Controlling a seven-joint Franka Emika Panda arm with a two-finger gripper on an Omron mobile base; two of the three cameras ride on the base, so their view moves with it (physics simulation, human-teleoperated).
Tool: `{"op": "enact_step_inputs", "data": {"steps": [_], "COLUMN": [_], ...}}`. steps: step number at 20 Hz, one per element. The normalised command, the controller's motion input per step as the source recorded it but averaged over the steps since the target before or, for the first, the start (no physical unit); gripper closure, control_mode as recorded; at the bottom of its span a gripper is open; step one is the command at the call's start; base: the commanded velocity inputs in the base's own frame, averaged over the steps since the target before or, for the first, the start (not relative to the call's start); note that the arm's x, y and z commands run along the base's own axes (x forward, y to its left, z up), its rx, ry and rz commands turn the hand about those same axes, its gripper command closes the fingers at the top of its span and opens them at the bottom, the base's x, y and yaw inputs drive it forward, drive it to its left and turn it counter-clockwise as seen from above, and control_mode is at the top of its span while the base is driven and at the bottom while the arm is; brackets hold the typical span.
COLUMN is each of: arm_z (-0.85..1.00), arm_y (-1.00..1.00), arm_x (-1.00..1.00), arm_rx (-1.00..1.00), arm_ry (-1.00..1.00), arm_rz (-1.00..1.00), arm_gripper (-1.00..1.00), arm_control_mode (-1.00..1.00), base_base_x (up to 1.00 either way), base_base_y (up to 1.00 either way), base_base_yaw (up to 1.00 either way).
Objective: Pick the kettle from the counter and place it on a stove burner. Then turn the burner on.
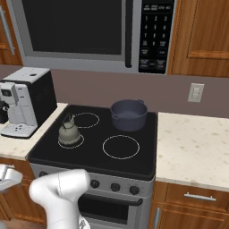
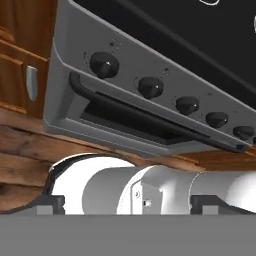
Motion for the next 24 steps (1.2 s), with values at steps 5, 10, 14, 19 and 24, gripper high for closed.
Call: {"op": "enact_step_inputs", "data": {"steps": [5, 10, 14, 19, 24], "arm_z": [-0.03, -0.33, -0.29, -0.09, 0.0], "arm_y": [-0.16, -0.22, -0.23, -0.19, -0.03], "arm_x": [-0.07, -0.11, -0.02, 0.0, 0.0], "arm_rx": [0.1, 0.36, 0.4, 0.16, 0.01], "arm_ry": [-0.41, -0.44, -0.39, -0.31, -0.05], "arm_rz": [0.0, 0.0, 0.0, 0.0, 0.0], "arm_gripper": [-1.0, -1.0, -1.0, -1.0, -1.0], "arm_control_mode": [-1.0, -1.0, -1.0, -1.0, -1.0], "base_base_x": [0.0, 0.0, 0.0, 0.0, 0.0], "base_base_y": [0.0, 0.0, 0.0, 0.0, 0.0], "base_base_yaw": [0.0, 0.0, 0.0, 0.0, 0.0]}}
